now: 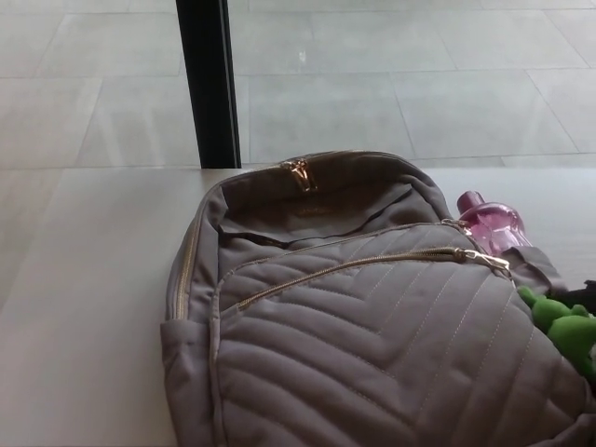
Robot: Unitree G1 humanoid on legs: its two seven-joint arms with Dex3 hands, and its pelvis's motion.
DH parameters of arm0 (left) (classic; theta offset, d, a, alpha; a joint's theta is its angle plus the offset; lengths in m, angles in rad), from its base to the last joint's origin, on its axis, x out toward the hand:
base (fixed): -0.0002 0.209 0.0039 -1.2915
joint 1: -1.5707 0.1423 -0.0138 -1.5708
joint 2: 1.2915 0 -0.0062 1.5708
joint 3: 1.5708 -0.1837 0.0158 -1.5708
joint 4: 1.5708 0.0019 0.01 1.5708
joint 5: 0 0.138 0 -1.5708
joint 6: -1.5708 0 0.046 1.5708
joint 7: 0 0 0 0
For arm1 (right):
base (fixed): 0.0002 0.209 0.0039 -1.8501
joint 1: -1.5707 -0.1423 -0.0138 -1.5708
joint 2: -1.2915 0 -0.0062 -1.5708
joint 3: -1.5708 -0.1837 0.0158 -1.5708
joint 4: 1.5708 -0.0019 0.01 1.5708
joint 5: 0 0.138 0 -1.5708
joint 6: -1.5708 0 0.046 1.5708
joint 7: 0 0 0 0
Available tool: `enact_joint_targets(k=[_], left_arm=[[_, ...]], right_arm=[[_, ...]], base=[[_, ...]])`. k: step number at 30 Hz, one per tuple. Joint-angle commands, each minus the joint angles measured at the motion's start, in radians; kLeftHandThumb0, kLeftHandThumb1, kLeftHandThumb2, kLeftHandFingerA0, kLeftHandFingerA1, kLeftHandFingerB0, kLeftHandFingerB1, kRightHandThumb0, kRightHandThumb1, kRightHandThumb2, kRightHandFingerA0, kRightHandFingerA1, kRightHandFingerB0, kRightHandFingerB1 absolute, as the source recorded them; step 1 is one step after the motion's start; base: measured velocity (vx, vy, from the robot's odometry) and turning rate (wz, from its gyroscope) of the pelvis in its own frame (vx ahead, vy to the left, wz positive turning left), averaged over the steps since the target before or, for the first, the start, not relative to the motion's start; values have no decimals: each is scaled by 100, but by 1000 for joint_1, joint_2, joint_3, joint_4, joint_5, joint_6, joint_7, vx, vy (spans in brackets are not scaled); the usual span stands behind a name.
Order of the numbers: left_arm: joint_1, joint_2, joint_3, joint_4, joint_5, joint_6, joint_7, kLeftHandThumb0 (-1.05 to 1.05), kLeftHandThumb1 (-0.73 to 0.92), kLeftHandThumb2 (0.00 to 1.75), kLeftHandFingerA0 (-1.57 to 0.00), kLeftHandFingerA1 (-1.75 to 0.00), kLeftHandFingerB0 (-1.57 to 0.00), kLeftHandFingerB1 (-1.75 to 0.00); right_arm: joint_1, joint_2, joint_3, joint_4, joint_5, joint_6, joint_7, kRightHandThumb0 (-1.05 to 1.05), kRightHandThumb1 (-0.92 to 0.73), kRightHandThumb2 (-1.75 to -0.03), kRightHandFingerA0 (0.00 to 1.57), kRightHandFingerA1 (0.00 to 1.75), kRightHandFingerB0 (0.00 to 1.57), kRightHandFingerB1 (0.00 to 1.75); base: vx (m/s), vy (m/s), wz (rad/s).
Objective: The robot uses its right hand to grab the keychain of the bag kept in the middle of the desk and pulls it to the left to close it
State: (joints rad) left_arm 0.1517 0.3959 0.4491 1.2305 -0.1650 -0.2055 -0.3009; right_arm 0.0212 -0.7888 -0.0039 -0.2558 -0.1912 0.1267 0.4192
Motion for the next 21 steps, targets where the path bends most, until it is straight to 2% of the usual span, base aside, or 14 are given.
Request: enact_joint_targets(k=[1, 5, 6, 7, 16, 17, 18, 19, 20, 21], left_arm=[[7, 20, 9, 7, -24, -17, -21, -58, 66, 60, -65, -58, -53, -44], [8, 22, 5, 4, -22, -13, -13, -58, 67, 60, -65, -58, -54, -44], [8, 22, 6, 6, -24, -13, -15, -53, 70, 61, -64, -57, -54, -45], [7, 21, 13, 11, -33, -12, -26, -54, 69, 61, -63, -59, -54, -46], [4, 22, 19, 13, -38, -8, -29, -55, 69, 61, -62, -58, -55, -47], [2, 22, 25, 16, -44, -5, -33, -54, 69, 61, -63, -59, -56, -48], [4, 19, 18, 13, -38, -12, -29, -55, 70, 61, -63, -58, -55, -47], [6, 18, 12, 12, -31, -18, -24, -55, 70, 61, -65, -58, -56, -47], [6, 18, 10, 9, -30, -14, -20, -55, 70, 61, -65, -59, -55, -47], [3, 18, 14, 5, -37, -4, -20, -55, 70, 61, -64, -60, -55, -47]], right_arm=[[-68, 18, 19, -18, -2, 2, 39, -46, -68, -60, 62, 64, 50, 44], [-103, 10, 23, -21, -4, 14, 66, -44, -67, -60, 62, 62, 52, 44], [-125, -2, 27, -25, -2, 19, 87, -45, -52, -85, 62, 71, 49, 57], [-140, -11, 29, -30, -6, 21, 100, -41, -65, -60, 68, 65, 55, 44], [-123, -10, 28, -56, -23, 19, 115, -42, -64, -59, 76, 63, 55, 44], [-116, -7, 29, -56, -26, 17, 112, -46, -51, -83, 73, 71, 50, 57], [-109, -15, 32, -60, -37, 21, 115, -42, -64, -59, 78, 62, 55, 43], [-104, -19, 35, -62, -44, 22, 119, -42, -64, -59, 78, 60, 54, 43], [-97, -22, 44, -64, -53, 32, 125, -49, -52, -85, 72, 66, 47, 55], [-87, -25, 56, -70, -71, 42, 128, -50, -52, -85, 72, 66, 47, 55]], base=[[0, 0, 0], [0, 0, 0], [0, 0, 0], [0, 0, 0], [0, 0, 0], [0, 0, 0], [0, 0, 0], [0, 0, 0], [0, 0, 0], [0, 0, 0]])
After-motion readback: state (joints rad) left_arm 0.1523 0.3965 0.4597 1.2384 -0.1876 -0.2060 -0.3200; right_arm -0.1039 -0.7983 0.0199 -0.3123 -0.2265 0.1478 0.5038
